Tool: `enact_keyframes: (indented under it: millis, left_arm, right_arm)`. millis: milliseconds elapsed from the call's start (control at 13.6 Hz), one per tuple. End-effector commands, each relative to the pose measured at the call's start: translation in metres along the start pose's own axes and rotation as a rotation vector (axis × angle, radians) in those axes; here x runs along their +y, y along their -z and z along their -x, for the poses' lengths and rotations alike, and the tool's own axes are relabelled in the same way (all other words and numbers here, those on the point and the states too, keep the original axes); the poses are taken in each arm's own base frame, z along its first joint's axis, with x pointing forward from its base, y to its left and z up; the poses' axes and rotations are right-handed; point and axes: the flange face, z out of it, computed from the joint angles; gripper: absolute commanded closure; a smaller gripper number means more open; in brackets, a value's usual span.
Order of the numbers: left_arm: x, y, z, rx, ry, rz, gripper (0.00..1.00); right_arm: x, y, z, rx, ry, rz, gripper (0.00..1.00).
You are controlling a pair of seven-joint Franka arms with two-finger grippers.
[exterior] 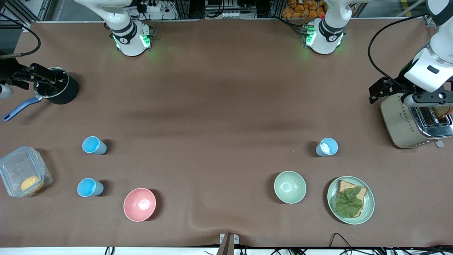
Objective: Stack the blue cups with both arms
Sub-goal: 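Lower the left gripper onto the blue cup while the right gripper reaches another cup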
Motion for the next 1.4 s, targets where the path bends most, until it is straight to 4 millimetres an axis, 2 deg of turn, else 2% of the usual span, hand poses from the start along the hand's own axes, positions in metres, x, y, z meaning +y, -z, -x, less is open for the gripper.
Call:
enact_keyframes:
  millis: [0, 294, 368, 515, 588, 735, 882, 1029, 1176, 1324]
  left_arm:
    - [-0.003, 0.004, -0.003, -0.001, -0.026, 0.012, 0.00]
    - [-0.006, -0.001, -0.014, -0.007, -0.017, 0.015, 0.00]
    - [-0.010, -0.017, -0.019, -0.034, -0.015, 0.015, 0.00]
    - [-0.021, -0.061, -0.030, -0.097, 0.012, 0.035, 0.00]
    - [-0.020, -0.081, -0.033, -0.089, 0.011, 0.037, 0.00]
    - [-0.013, -0.133, -0.027, -0.082, 0.005, 0.039, 0.00]
    - [-0.015, -0.192, -0.023, -0.065, 0.012, 0.045, 0.00]
    - [-0.015, -0.245, -0.024, -0.035, 0.014, 0.053, 0.00]
    - [-0.013, -0.287, -0.023, -0.020, 0.015, 0.063, 0.00]
    - [-0.013, -0.318, -0.024, -0.031, 0.027, 0.071, 0.00]
  right_arm:
    - [0.000, 0.001, 0.006, 0.001, -0.014, -0.016, 0.00]
    - [0.000, 0.001, 0.006, 0.001, -0.014, -0.014, 0.00]
    - [0.000, 0.001, 0.005, 0.000, -0.014, -0.014, 0.00]
    - [0.001, -0.003, 0.004, -0.011, -0.015, -0.015, 0.00]
    - [0.002, -0.005, 0.003, -0.019, -0.011, -0.013, 0.00]
    - [0.010, -0.019, -0.004, -0.062, -0.025, -0.016, 0.00]
    - [0.035, -0.049, -0.024, -0.103, -0.024, -0.026, 0.00]
    - [0.056, -0.089, -0.048, -0.121, -0.035, -0.034, 0.00]
    - [0.083, -0.135, -0.070, -0.111, -0.071, -0.036, 0.00]
    - [0.105, -0.184, -0.094, -0.124, -0.076, 0.026, 0.00]
